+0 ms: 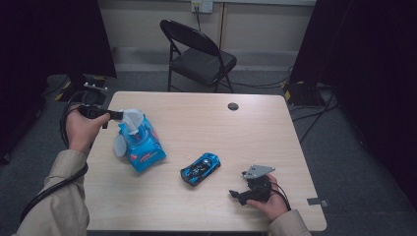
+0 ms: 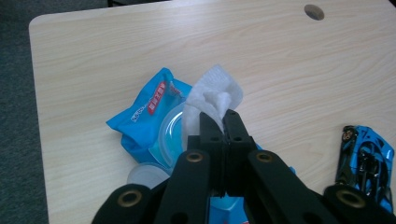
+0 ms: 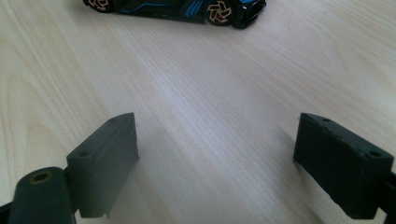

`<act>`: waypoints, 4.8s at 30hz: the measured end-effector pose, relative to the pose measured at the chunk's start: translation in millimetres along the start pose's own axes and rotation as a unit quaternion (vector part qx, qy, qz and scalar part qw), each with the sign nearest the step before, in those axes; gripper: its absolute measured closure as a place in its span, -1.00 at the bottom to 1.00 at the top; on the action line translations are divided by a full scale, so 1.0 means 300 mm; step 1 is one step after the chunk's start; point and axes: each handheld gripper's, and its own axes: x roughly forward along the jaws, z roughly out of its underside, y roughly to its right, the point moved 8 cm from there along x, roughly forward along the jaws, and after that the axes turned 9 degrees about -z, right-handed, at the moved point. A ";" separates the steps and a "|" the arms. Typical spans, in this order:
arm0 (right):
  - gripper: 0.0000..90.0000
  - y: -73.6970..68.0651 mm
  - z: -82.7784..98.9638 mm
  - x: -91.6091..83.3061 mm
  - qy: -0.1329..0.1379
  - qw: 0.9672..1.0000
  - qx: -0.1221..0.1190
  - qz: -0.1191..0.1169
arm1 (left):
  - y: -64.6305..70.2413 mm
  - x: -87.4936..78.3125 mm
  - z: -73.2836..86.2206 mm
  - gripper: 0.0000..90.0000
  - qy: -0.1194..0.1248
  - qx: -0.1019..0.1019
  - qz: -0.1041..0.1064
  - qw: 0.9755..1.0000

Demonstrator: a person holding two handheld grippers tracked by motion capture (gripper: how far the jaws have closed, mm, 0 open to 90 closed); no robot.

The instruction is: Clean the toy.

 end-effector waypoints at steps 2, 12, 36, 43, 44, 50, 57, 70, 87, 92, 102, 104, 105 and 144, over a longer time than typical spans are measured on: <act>-0.71 0.000 0.000 0.000 0.000 1.000 0.000 0.000 | 0.002 -0.005 -0.004 0.99 0.001 -0.003 0.002 1.000; -0.71 0.000 0.000 0.000 0.000 1.000 0.000 0.000 | 0.005 -0.052 -0.055 0.99 0.020 -0.014 0.006 1.000; -0.71 0.000 0.000 0.000 0.000 1.000 0.000 0.000 | 0.135 -0.180 -0.160 0.99 0.041 0.010 0.040 0.998; -0.71 0.000 0.000 0.000 0.000 1.000 -0.001 0.000 | 0.241 -0.157 -0.151 0.99 0.041 0.031 0.069 0.996; -0.71 0.000 0.000 0.000 0.000 1.000 -0.001 0.000 | 0.264 -0.150 -0.146 0.99 0.038 0.035 0.078 0.996; -0.71 0.000 0.000 0.000 0.000 1.000 -0.001 0.000 | 0.365 -0.122 -0.124 0.99 0.037 0.056 0.106 0.992; -0.71 0.000 0.000 0.000 0.000 1.000 -0.001 0.000 | 0.475 -0.094 -0.091 0.99 0.034 0.077 0.141 0.986; -0.71 0.000 0.000 0.000 0.000 1.000 -0.001 0.000 | 0.698 -0.060 -0.042 0.99 0.029 0.123 0.201 0.971; -0.71 0.001 0.000 0.000 0.000 1.000 -0.001 0.000 | 0.920 0.032 0.093 0.99 -0.015 0.179 0.255 0.950; -0.71 0.000 0.000 0.000 0.000 1.000 0.000 0.001 | 0.975 0.071 0.147 0.99 -0.028 0.190 0.267 0.944; -0.71 0.000 0.000 -0.001 0.000 1.000 0.000 0.000 | 1.062 0.164 0.244 0.99 -0.058 0.201 0.288 0.934; -0.71 -0.001 0.002 -0.002 0.000 1.000 0.000 0.000 | 1.076 0.180 0.254 0.99 -0.058 0.199 0.291 0.934; -0.71 -0.001 0.003 -0.003 0.000 1.000 0.000 0.000 | 1.081 0.189 0.259 0.99 -0.060 0.202 0.292 0.933; -0.49 -0.033 -0.033 -0.109 0.037 0.999 -0.012 -0.010 | 1.149 0.291 0.306 0.52 -0.051 0.245 0.269 0.930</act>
